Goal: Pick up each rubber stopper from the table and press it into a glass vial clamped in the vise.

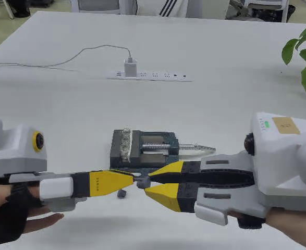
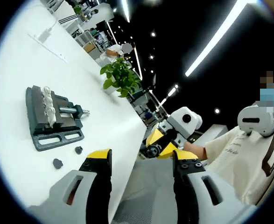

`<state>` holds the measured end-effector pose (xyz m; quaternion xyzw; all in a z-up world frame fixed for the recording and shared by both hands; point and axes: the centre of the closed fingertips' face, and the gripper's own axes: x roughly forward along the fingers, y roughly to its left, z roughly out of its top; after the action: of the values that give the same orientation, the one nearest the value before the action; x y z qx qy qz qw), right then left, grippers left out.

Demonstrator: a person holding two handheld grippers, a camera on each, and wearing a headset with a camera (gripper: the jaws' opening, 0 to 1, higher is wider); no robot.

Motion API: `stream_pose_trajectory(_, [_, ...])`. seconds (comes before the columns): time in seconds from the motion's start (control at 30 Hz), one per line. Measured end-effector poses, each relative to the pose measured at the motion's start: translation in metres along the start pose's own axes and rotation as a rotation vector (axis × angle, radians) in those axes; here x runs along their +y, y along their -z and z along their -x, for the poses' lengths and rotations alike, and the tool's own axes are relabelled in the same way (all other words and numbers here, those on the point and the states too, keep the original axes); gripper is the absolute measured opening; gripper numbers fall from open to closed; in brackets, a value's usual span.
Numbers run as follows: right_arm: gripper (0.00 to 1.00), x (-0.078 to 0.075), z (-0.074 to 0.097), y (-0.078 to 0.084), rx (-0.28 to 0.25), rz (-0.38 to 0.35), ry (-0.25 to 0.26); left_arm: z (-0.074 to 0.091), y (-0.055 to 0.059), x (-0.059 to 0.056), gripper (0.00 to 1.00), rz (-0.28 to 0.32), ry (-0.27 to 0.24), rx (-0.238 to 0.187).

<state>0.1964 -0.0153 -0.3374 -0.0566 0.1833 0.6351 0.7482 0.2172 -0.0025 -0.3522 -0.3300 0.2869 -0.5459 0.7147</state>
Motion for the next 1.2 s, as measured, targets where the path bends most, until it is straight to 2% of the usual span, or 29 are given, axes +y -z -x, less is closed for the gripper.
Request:
stream_pose_trajectory(0.03, [0.05,-0.001,0.0,0.001,0.003,-0.006,0.002,0.001,0.003,0.004,0.57,-0.05,-0.025,0.022])
stream_pose_trajectory(0.17, [0.05,-0.002,-0.001,0.007,0.024,-0.008,0.003,0.003,0.011,0.014,0.71,-0.157,-0.105,0.078])
stream_pose_trajectory(0.2, [0.05,-0.002,-0.001,0.009,0.028,-0.011,0.002,0.003,0.01,0.015,0.73,-0.197,-0.117,0.078])
stream_pose_trajectory(0.27, [0.05,-0.003,-0.001,0.011,0.037,-0.012,0.004,0.004,0.009,0.017,0.78,-0.237,-0.133,0.081])
stream_pose_trajectory(0.33, [0.05,-0.004,-0.001,0.013,0.045,-0.007,0.008,0.007,0.007,0.022,0.82,-0.3,-0.174,0.086])
stream_pose_trajectory(0.43, [0.05,-0.005,-0.001,0.016,0.053,-0.011,0.008,0.01,0.006,0.03,0.92,-0.379,-0.235,0.104])
stream_pose_trajectory(0.47, [0.05,-0.006,-0.001,0.017,0.056,-0.011,0.008,0.011,0.003,0.031,0.96,-0.415,-0.254,0.098])
stream_pose_trajectory(0.57, [0.05,-0.006,-0.002,0.019,0.063,-0.01,0.008,0.014,0.002,0.036,0.99,-0.428,-0.301,0.113])
stream_pose_trajectory(0.6, [0.05,-0.007,-0.002,0.02,0.065,-0.011,0.007,0.016,0.002,0.039,0.99,-0.46,-0.327,0.133])
stream_pose_trajectory(0.63, [0.05,-0.007,-0.003,0.021,0.068,-0.013,0.005,0.02,0.005,0.045,0.99,-0.521,-0.362,0.185])
stream_pose_trajectory(0.7, [0.05,-0.008,-0.004,0.023,0.079,-0.01,0.005,0.024,0.009,0.051,0.99,-0.567,-0.399,0.231])
stream_pose_trajectory(0.77, [0.05,-0.009,-0.005,0.026,0.086,-0.008,0.005,0.023,0.009,0.05,0.99,-0.573,-0.403,0.226])
stream_pose_trajectory(0.87, [0.05,-0.012,-0.006,0.03,0.102,-0.013,0.006,0.028,0.014,0.057,0.99,-0.627,-0.446,0.269])
stream_pose_trajectory(0.93, [0.05,-0.014,-0.006,0.033,0.115,-0.015,0.008,0.029,0.013,0.058,0.99,-0.625,-0.456,0.257])
stream_pose_trajectory(1.03, [0.05,-0.02,-0.005,0.041,0.165,-0.019,0.028,0.033,0.013,0.061,0.99,-0.668,-0.498,0.261])
stream_pose_trajectory(1.1, [0.05,-0.023,-0.004,0.043,0.18,-0.022,0.033,0.034,0.012,0.061,0.99,-0.682,-0.506,0.252])
stream_pose_trajectory(1.2, [0.05,-0.028,-0.003,0.047,0.212,-0.032,0.042,0.037,0.015,0.061,0.99,-0.697,-0.516,0.265])
